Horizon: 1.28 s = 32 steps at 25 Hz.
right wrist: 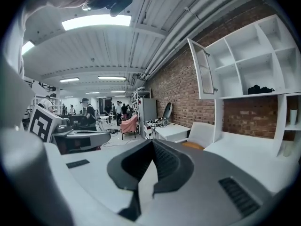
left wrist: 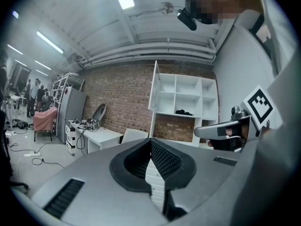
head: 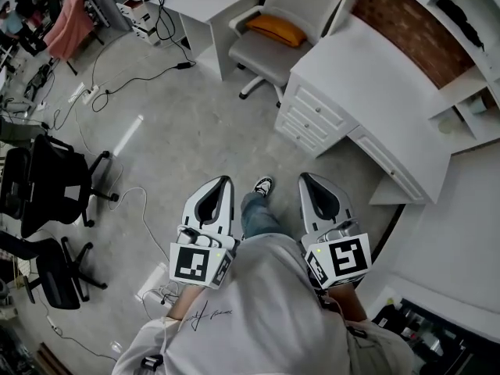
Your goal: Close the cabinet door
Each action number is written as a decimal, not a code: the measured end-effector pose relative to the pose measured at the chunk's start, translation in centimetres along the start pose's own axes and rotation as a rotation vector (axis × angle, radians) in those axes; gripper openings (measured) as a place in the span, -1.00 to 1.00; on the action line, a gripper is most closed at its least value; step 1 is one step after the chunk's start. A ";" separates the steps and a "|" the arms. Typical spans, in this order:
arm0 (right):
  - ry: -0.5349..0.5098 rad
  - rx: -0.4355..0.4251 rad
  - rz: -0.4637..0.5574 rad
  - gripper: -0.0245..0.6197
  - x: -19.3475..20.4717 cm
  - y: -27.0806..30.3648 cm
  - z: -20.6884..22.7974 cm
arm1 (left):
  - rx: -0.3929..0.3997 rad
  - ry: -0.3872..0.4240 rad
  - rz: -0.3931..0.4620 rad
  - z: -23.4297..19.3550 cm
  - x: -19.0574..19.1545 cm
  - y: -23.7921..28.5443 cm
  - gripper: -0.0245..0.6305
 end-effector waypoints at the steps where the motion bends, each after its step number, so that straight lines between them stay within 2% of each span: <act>1: 0.003 0.003 0.001 -0.85 -0.3 1.0 0.6 | 0.001 0.007 0.002 -0.5 -0.4 1.0 -0.88; 8: 0.025 0.011 -0.009 -0.85 -2.1 8.1 6.0 | 0.053 -0.008 0.036 -4.0 -2.8 9.4 -0.88; 18: 0.135 0.097 -0.048 -0.85 -2.7 15.8 14.8 | 0.151 0.049 -0.043 -7.0 -5.4 22.9 -0.88; 25: 0.177 0.137 -0.043 -0.85 -3.6 18.1 18.7 | 0.141 0.055 -0.017 -7.4 -6.9 28.9 -0.88; 32: 0.230 0.215 -0.049 -0.85 -4.2 18.6 20.5 | 0.266 0.081 -0.083 -6.8 -7.8 33.2 -0.88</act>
Point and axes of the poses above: the fingertips, and each gripper's own axes: y forward along the fingers, z to its right, x out of its underside, the point moved 8 cm from there along -y, backward along the fingers, and after that the axes turned 4 degrees about -z, right-handed, at the moved point
